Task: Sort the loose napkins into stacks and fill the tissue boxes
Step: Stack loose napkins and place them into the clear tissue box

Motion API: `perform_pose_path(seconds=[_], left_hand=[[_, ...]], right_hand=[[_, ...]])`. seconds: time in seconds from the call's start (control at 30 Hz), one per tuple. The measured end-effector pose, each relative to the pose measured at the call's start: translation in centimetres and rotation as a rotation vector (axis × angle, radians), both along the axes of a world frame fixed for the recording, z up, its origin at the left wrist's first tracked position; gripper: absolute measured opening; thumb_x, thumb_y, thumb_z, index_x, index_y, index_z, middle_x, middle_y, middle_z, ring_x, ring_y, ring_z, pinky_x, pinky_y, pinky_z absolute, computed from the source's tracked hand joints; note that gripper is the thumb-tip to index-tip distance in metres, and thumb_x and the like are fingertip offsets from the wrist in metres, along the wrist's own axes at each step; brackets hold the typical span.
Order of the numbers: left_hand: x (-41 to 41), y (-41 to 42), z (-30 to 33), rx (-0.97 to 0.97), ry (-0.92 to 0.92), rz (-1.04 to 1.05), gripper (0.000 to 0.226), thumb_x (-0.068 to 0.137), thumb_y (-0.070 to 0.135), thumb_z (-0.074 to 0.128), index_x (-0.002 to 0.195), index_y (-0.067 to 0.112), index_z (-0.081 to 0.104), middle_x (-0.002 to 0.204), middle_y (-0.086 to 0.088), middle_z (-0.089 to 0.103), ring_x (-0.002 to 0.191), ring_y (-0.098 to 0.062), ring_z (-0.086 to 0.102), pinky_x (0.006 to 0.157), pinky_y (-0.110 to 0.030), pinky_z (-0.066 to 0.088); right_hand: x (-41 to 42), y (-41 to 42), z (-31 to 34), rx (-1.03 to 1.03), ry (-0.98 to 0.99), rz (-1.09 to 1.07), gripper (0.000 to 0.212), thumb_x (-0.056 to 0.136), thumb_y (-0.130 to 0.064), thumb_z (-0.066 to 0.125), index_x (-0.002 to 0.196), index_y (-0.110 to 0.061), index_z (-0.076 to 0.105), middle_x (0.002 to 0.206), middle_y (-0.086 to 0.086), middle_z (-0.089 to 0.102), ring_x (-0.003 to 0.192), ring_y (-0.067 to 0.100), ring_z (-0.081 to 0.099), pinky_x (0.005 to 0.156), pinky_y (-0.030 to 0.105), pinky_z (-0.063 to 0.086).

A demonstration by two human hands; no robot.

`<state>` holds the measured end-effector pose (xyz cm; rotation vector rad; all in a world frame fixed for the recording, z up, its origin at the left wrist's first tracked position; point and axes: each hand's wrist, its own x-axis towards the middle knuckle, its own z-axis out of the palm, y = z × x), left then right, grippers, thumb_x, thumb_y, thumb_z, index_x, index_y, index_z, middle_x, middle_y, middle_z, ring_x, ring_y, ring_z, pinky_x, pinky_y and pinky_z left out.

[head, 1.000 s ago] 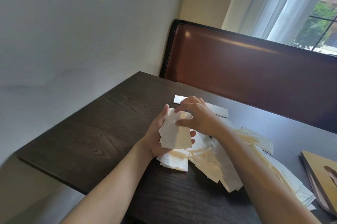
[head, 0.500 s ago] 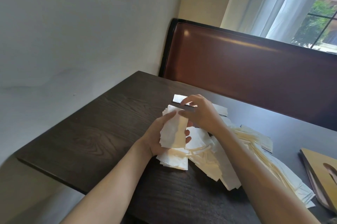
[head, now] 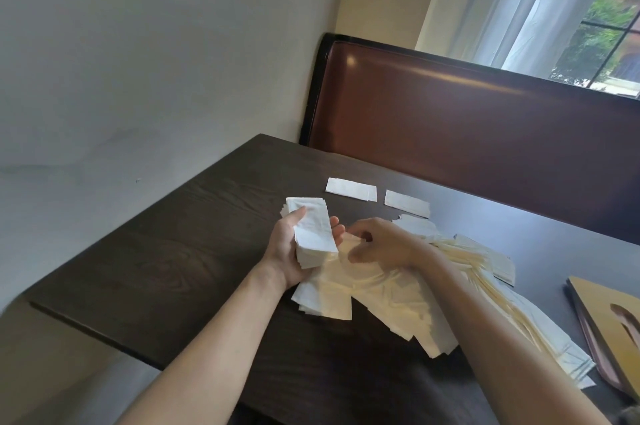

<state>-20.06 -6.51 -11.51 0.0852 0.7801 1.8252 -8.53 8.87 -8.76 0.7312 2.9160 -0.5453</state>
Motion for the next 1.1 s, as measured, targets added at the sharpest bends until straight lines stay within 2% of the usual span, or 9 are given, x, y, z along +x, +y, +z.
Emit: perform_pose_path(seconds=[0.13,0.3,0.43,0.53,0.6,0.67,0.77,0.97,1.1], left_hand=[[-0.3,0.0,0.0,-0.001,-0.040,-0.004,0.044,0.093,0.032,0.061,0.125,0.002,0.059,0.095,-0.015,0.067,0.082,-0.027,0.068,0.086,-0.040,0.055],[-0.2,0.1,0.0,0.005,-0.050,0.002,0.049,0.087,0.032,0.069,0.128,0.006,0.059,0.091,-0.012,0.067,0.074,-0.024,0.067,0.077,-0.037,0.058],[0.0,0.2,0.4,0.027,-0.047,0.007,0.061,0.084,0.043,0.073,0.131,0.007,0.058,0.092,-0.012,0.068,0.075,-0.022,0.068,0.075,-0.035,0.059],[0.2,-0.3,0.7,0.070,0.096,-0.103,0.063,0.092,0.062,0.054,0.128,0.011,0.061,0.095,-0.014,0.071,0.082,-0.024,0.068,0.078,-0.037,0.057],[0.3,-0.7,0.5,0.119,0.239,-0.194,0.072,0.093,0.073,0.035,0.120,0.015,0.069,0.099,-0.014,0.070,0.088,-0.025,0.068,0.093,-0.044,0.053],[0.4,-0.6,0.3,0.142,0.247,-0.221,0.080,0.090,0.078,0.033,0.117,0.013,0.072,0.104,-0.016,0.069,0.092,-0.026,0.068,0.105,-0.050,0.046],[0.6,-0.4,0.5,0.095,0.193,-0.240,0.083,0.081,0.077,0.040,0.124,0.010,0.065,0.113,-0.019,0.071,0.098,-0.031,0.071,0.090,-0.047,0.059],[0.8,-0.7,0.4,-0.025,0.266,-0.164,0.038,0.101,0.026,0.045,0.114,0.001,0.070,0.113,-0.019,0.071,0.097,-0.028,0.071,0.094,-0.041,0.054],[0.3,-0.2,0.5,-0.108,0.161,-0.012,0.037,0.100,0.023,0.044,0.111,-0.002,0.070,0.115,-0.021,0.072,0.098,-0.027,0.071,0.092,-0.038,0.054]], right_hand=[[0.1,-0.1,0.1,0.034,0.143,-0.038,0.014,0.080,-0.022,0.076,0.078,-0.017,0.063,0.074,-0.007,0.057,0.071,0.013,0.052,0.056,0.021,0.035],[1.1,-0.5,2.4,-0.176,0.542,-0.196,0.007,0.084,-0.014,0.075,0.079,-0.019,0.074,0.064,-0.018,0.065,0.057,-0.004,0.059,0.054,0.008,0.043],[1.5,-1.2,5.0,-0.408,0.697,-0.265,0.004,0.088,-0.011,0.072,0.086,-0.014,0.073,0.081,0.003,0.073,0.065,0.013,0.071,0.058,0.022,0.055],[1.5,-2.6,6.5,-0.681,0.773,-0.163,0.004,0.089,-0.010,0.070,0.087,-0.009,0.073,0.072,0.001,0.070,0.060,0.013,0.064,0.054,0.021,0.050],[1.1,-3.5,6.7,-0.759,0.755,-0.123,0.003,0.088,-0.009,0.070,0.087,-0.008,0.073,0.065,0.002,0.063,0.053,0.011,0.050,0.049,0.018,0.042],[0.3,-4.0,6.4,-0.637,0.664,-0.126,0.004,0.088,-0.013,0.073,0.089,-0.010,0.074,0.063,0.001,0.059,0.049,0.009,0.044,0.046,0.016,0.038],[-0.8,-4.2,5.4,-0.324,0.561,-0.171,0.004,0.089,-0.022,0.073,0.090,-0.021,0.076,0.063,-0.016,0.066,0.052,0.004,0.060,0.051,0.015,0.048],[0.1,-3.2,3.7,-0.315,0.714,-0.410,0.006,0.090,-0.015,0.070,0.092,-0.010,0.072,0.084,0.000,0.069,0.067,0.011,0.063,0.065,0.026,0.055],[1.1,-1.7,2.0,-0.022,0.224,-0.441,0.018,0.087,-0.024,0.068,0.081,-0.007,0.070,0.078,0.003,0.064,0.075,0.022,0.062,0.063,0.028,0.046]])
